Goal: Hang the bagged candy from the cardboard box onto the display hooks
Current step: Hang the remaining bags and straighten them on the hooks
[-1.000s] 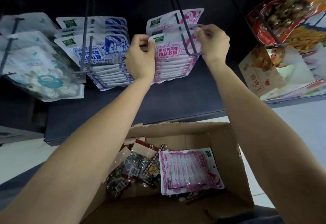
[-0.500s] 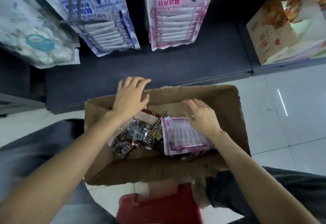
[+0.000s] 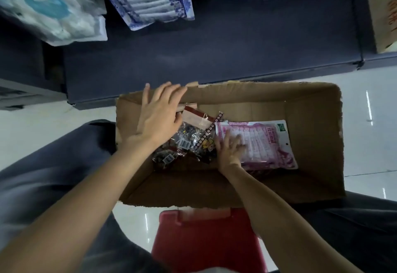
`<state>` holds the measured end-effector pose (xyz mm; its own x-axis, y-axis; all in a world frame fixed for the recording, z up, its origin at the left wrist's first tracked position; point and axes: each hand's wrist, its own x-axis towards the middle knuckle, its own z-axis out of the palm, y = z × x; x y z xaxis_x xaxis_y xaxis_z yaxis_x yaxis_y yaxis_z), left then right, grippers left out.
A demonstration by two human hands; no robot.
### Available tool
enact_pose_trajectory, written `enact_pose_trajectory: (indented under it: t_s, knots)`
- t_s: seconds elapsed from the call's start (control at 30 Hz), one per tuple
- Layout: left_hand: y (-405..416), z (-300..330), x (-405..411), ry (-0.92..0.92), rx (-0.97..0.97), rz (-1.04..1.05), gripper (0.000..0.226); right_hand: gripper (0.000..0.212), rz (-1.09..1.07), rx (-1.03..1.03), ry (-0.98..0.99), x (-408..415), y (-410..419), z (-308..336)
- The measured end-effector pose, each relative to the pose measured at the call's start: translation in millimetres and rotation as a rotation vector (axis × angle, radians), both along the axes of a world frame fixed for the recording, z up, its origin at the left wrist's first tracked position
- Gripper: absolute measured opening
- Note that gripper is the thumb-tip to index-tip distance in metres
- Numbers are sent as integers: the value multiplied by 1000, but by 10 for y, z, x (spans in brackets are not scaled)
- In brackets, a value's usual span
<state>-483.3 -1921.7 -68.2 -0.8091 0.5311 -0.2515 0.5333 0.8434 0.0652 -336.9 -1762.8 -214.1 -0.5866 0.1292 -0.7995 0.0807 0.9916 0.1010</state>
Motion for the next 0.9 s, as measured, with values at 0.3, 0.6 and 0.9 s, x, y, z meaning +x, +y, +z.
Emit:
enact_pose_trajectory:
  t_s: [0.3, 0.6, 0.9]
  knots:
    - [-87, -4, 36, -41, 48, 60, 58, 75, -525, -138, 280, -175, 151, 598]
    - [290, 352, 630, -330, 308, 197, 36, 24, -592, -142, 838, 107, 791, 1880]
    - [411, 859, 941, -1008, 932, 890, 84, 17, -237, -488, 1260, 559, 819, 2622]
